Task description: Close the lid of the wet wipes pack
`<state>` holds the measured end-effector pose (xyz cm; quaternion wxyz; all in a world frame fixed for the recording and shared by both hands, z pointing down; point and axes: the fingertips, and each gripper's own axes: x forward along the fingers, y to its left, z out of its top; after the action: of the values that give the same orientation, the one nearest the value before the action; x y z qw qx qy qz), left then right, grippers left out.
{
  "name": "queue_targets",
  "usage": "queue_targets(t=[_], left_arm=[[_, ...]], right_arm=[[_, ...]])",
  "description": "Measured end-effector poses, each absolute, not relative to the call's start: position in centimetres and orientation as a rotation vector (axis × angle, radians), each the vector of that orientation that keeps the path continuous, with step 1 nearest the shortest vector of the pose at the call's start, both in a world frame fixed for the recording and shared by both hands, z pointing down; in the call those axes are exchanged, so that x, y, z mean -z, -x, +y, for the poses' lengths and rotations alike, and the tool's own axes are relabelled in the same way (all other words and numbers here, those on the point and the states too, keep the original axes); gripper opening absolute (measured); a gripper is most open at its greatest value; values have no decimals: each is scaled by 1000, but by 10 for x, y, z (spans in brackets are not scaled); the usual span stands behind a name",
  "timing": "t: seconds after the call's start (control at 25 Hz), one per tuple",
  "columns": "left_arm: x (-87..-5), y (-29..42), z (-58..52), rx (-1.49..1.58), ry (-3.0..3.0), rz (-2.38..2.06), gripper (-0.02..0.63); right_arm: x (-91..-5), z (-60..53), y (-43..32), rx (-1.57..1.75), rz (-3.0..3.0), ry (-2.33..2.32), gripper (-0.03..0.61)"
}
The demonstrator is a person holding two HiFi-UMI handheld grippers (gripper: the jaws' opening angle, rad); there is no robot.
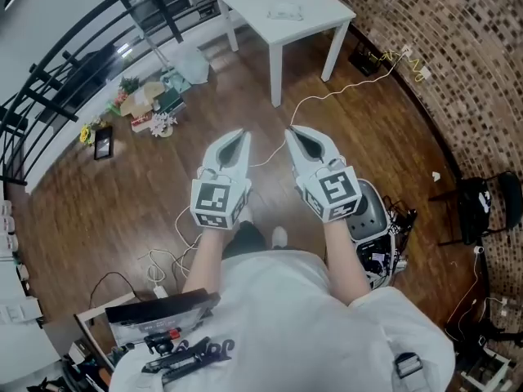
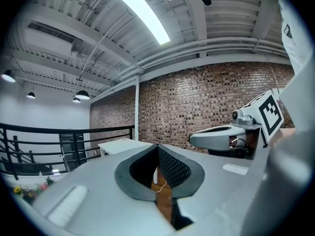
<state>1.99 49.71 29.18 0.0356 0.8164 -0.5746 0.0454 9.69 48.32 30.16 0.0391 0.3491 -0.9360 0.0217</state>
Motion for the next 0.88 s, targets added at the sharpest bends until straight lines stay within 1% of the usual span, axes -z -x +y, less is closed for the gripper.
queue_targets(t=[0.36, 0.68, 0.88], left_arm=[[-311, 12, 394, -135, -2543, -1694, 17], [-290, 62, 276, -20, -2597, -1592, 17], [-297, 74, 222, 4, -2627, -1515, 17]], right_arm=[[-322, 384, -77, -104, -2795, -1161, -9], [-297, 276, -7, -1, -2792, -1153, -9], [-307, 235, 6, -9, -2745, -1185, -9]])
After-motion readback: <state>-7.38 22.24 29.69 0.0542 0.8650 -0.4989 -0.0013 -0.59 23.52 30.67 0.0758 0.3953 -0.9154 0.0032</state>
